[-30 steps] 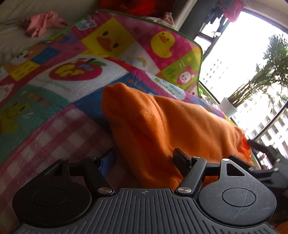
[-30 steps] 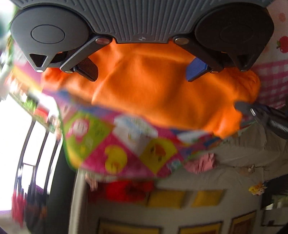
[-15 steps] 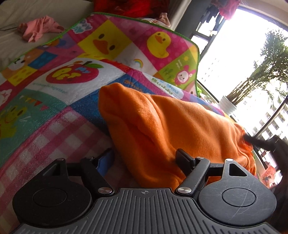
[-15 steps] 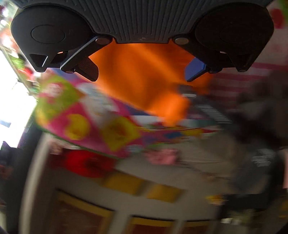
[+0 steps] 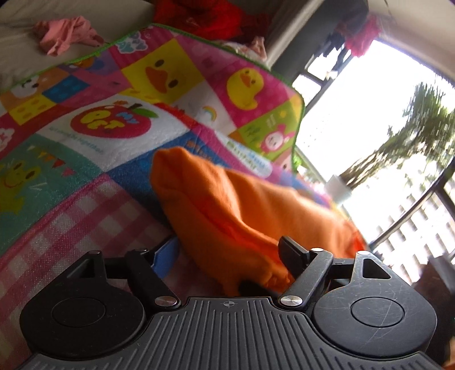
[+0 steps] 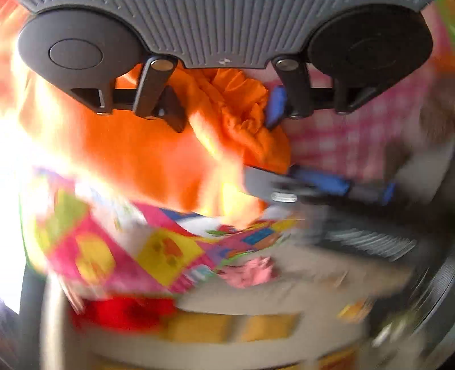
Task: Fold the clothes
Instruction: 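Grasp the orange costume edge with the right gripper and lift it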
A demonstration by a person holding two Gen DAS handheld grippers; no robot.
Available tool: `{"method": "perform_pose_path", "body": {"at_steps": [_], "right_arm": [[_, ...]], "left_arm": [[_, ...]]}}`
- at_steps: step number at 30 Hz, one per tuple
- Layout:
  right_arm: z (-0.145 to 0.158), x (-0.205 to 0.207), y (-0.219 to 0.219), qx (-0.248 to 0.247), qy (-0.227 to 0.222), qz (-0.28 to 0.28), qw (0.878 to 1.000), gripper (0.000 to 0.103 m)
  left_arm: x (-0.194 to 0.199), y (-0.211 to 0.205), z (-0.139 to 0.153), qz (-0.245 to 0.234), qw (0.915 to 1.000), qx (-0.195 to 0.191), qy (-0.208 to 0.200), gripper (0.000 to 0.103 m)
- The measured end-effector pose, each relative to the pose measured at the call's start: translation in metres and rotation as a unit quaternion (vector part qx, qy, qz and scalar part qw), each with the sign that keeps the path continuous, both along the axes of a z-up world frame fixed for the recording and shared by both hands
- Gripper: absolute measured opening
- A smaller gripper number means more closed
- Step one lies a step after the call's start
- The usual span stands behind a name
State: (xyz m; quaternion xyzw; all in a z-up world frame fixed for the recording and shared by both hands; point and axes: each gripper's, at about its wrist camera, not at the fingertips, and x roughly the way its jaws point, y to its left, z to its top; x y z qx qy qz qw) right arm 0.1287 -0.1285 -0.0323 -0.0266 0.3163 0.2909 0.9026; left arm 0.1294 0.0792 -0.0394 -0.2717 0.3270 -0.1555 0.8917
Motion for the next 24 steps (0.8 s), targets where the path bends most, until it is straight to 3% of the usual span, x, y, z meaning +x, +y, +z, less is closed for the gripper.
{"method": "perform_pose_path", "body": {"at_steps": [3,6,10,11,12,14,15,19,21,22,23,24], "right_arm": [[-0.001,0.017,-0.031,0.096,0.077,-0.026,0.992,0.046],[-0.006,0.022,-0.041,0.116,0.091,-0.025,0.989,0.044],[-0.005,0.006,-0.021,0.022,0.013,0.006,1.0,0.045],[-0.004,-0.001,-0.015,-0.007,-0.022,0.015,1.0,0.051],[-0.003,-0.01,-0.009,-0.035,-0.059,0.024,0.997,0.057],[-0.003,-0.026,0.003,-0.092,-0.132,0.043,0.986,0.077],[-0.003,-0.035,0.009,-0.119,-0.168,0.052,0.977,0.079],[-0.012,-0.032,0.036,-0.179,-0.191,0.093,0.961,0.082],[-0.023,-0.026,0.049,-0.217,-0.207,0.096,0.949,0.082],[-0.027,-0.02,0.053,-0.229,-0.211,0.091,0.946,0.076],[-0.03,-0.014,0.057,-0.239,-0.215,0.084,0.943,0.057],[-0.029,-0.006,0.056,-0.235,-0.207,0.073,0.947,0.047]], "left_arm": [[0.009,0.0,-0.002,-0.019,0.9986,-0.043,0.021,0.088],[0.027,-0.01,-0.012,-0.047,0.9938,-0.084,0.055,0.088],[0.054,-0.019,-0.024,-0.036,0.9913,-0.087,0.093,0.084],[0.058,-0.02,-0.025,-0.032,0.9905,-0.091,0.098,0.084],[0.06,-0.02,-0.024,-0.031,0.9902,-0.094,0.098,0.083],[0.061,-0.02,-0.022,-0.032,0.9905,-0.095,0.094,0.075],[0.062,-0.021,-0.02,-0.032,0.9907,-0.096,0.092,0.074],[0.062,-0.022,-0.012,-0.04,0.9905,-0.106,0.079,0.064],[0.062,-0.026,-0.004,-0.054,0.9902,-0.11,0.067,0.064],[0.063,-0.029,0.0,-0.062,0.9902,-0.109,0.061,0.064],[0.063,-0.032,0.004,-0.067,0.9907,-0.105,0.055,0.064],[0.063,-0.035,0.009,-0.07,0.9915,-0.098,0.049,0.064]]}}
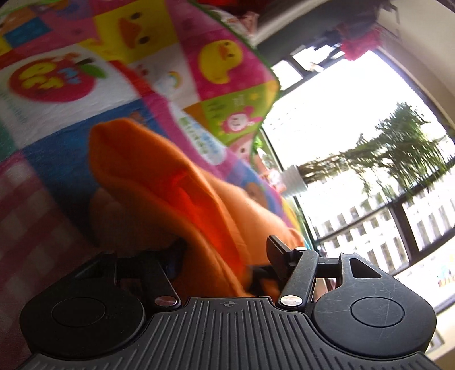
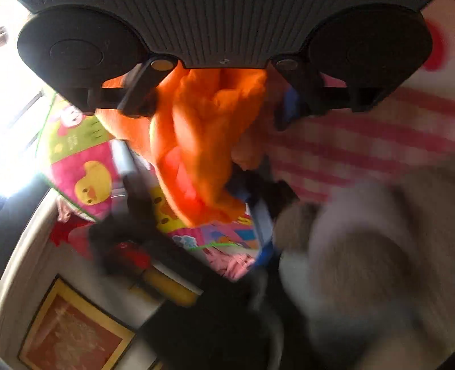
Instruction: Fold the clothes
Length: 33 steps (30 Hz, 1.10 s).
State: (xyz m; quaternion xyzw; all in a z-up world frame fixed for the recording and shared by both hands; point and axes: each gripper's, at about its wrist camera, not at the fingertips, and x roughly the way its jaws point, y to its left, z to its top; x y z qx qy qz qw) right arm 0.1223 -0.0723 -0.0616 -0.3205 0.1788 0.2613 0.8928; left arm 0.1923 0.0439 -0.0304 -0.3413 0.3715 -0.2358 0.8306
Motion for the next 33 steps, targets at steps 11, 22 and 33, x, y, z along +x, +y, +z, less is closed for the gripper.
{"method": "perform_pose_path", "body": {"at_steps": [11,22,33], "right_arm": [[0.055,0.05,-0.178,0.485,0.252,-0.074,0.834,0.021],[0.049,0.042,-0.328,0.527,0.122,-0.275,0.795,0.024],[0.01,0.071,-0.317,0.358,0.165,-0.348,0.851,0.029]], "left_arm": [[-0.034,-0.01,0.068,0.021,0.9915,0.01,-0.128,0.087],[-0.015,-0.083,0.053,-0.034,0.992,0.072,-0.098,0.092],[-0.008,-0.108,0.029,-0.068,0.9914,0.084,-0.074,0.093]]}}
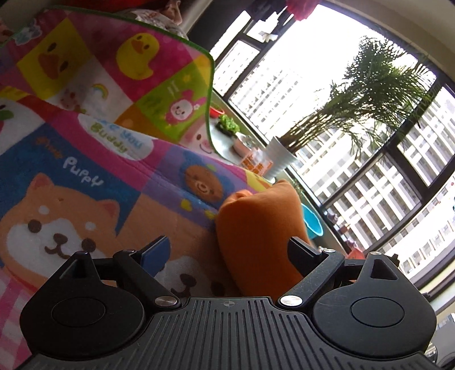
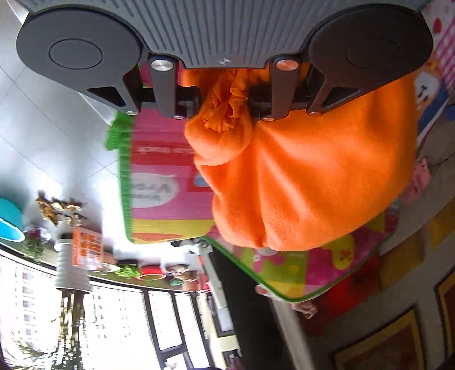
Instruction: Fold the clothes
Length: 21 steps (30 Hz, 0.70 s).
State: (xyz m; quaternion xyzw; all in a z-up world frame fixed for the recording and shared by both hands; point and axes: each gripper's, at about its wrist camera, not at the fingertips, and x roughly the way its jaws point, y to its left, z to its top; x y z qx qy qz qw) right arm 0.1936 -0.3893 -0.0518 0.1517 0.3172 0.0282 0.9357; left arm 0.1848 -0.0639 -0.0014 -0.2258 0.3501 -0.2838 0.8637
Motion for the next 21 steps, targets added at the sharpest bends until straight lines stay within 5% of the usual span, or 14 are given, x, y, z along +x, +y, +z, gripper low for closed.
{"method": "perform_pose_path", "body": {"at_steps": [4,9,12,15,17,21], "right_arm": [[0.0,-0.009,0.071,0.026,0.005,0.051,0.998,0.029],[0.012,-0.031,0.169,0.027,-0.009,0.159,0.987,0.036],[0.021,-0.044,0.188,0.003,-0.027,0.194,0.981,0.042],[0.031,-0.046,0.169,0.019,-0.035,0.203,0.978,0.057],[0.045,-0.057,0.139,0.038,-0.061,0.203,0.977,0.08],[0.078,-0.053,0.114,-0.015,-0.136,0.186,0.973,0.09]], "left_arm": [[-0.005,0.021,0.002,0.032,0.9993,0.004,-0.019,0.093],[-0.007,0.06,-0.006,0.131,0.9871,0.086,-0.035,0.094],[-0.004,0.077,-0.012,0.136,0.9854,0.097,-0.033,0.095],[0.003,0.084,-0.018,0.131,0.9861,0.099,-0.025,0.096],[0.008,0.08,-0.022,0.123,0.9864,0.106,-0.024,0.097],[0.021,0.058,-0.03,0.098,0.9861,0.13,-0.034,0.098]]}}
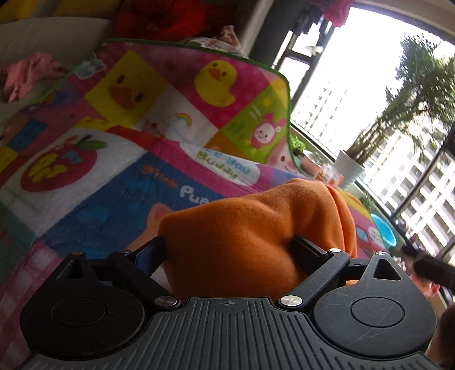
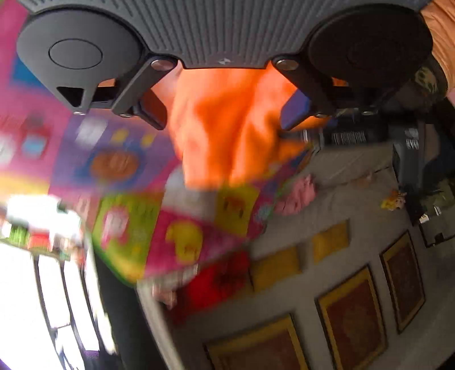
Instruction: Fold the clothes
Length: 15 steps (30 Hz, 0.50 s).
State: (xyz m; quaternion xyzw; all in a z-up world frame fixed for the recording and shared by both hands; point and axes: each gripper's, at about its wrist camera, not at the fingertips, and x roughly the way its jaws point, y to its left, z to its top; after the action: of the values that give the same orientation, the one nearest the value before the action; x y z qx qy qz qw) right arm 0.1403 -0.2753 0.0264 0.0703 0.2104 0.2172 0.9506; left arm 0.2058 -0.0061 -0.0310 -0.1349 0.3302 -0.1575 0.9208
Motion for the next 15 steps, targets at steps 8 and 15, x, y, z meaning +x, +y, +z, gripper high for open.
{"method": "perform_pose_path", "body": {"at_steps": [8,15], "right_arm": [[-0.018,0.077,0.039,-0.159,-0.033,-0.042,0.986,0.09],[-0.066,0.101,0.046,-0.209,0.023,-0.057,0.976,0.101]], "left_arm": [[0.012,-0.013,-0.003,-0.02,0.9994,0.029,-0.001,0.1],[0.018,-0.008,-0.011,-0.034,0.9992,0.002,0.019,0.1]]}}
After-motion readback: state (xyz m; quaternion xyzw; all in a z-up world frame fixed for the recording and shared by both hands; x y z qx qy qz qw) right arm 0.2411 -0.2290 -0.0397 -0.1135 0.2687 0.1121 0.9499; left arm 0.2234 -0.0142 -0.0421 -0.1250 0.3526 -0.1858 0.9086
